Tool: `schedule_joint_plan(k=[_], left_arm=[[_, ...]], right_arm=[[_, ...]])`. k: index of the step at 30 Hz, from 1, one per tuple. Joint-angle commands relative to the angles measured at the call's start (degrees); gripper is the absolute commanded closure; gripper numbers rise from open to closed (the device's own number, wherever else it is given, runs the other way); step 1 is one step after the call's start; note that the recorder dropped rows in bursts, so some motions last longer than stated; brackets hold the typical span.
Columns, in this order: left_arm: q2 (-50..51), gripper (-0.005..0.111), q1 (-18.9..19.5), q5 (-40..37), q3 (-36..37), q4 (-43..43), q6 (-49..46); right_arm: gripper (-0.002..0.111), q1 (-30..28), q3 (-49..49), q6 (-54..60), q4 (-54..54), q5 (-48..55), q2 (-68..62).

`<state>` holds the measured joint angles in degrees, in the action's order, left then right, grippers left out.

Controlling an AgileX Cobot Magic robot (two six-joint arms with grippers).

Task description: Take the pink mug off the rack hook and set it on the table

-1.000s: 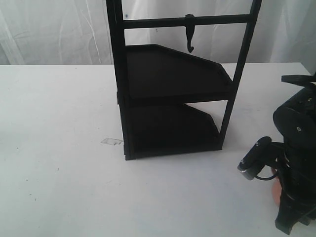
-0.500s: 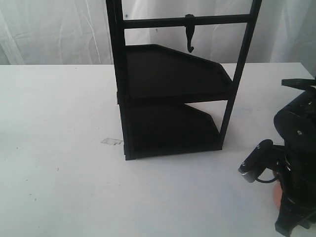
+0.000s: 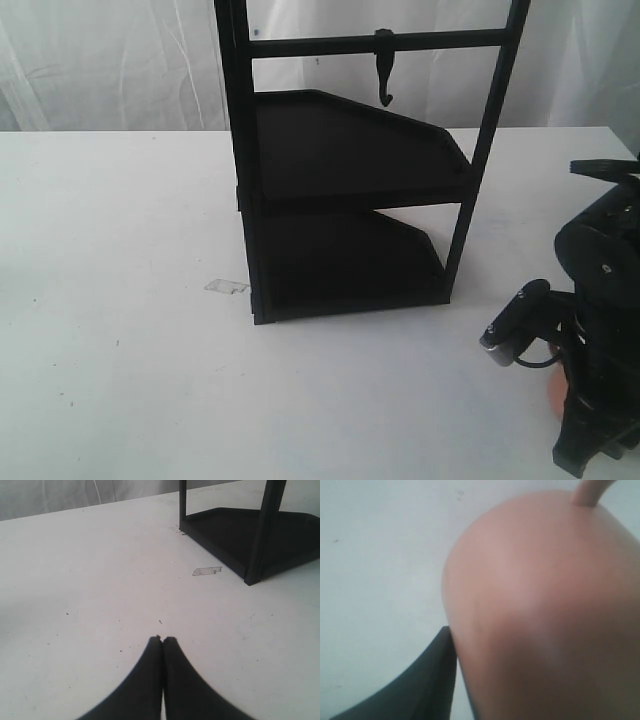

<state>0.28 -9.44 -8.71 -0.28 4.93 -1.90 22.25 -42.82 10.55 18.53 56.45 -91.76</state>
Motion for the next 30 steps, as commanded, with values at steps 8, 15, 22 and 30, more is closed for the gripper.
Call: schedule_joint_plan(k=[8, 15, 22, 30], left_arm=[[-0.3, 0.107, 0.2, 0.1, 0.3, 0.1, 0.4], [-0.3, 0.107, 0.2, 0.1, 0.3, 0.1, 0.4], [-0.3, 0.107, 0.2, 0.1, 0.3, 0.1, 0.4], [-0.3, 0.107, 0.2, 0.1, 0.3, 0.1, 0.4]], right_arm=[[0.108, 0.0, 0.3, -0.3, -0.2, -0.3, 0.2], [0.108, 0.0, 0.3, -0.3, -0.2, -1.2, 0.2], [0.108, 0.0, 0.3, -0.3, -0.5, -1.4, 0.2], [0.078, 0.0, 0.3, -0.3, -0.6, -1.4, 0.2]])
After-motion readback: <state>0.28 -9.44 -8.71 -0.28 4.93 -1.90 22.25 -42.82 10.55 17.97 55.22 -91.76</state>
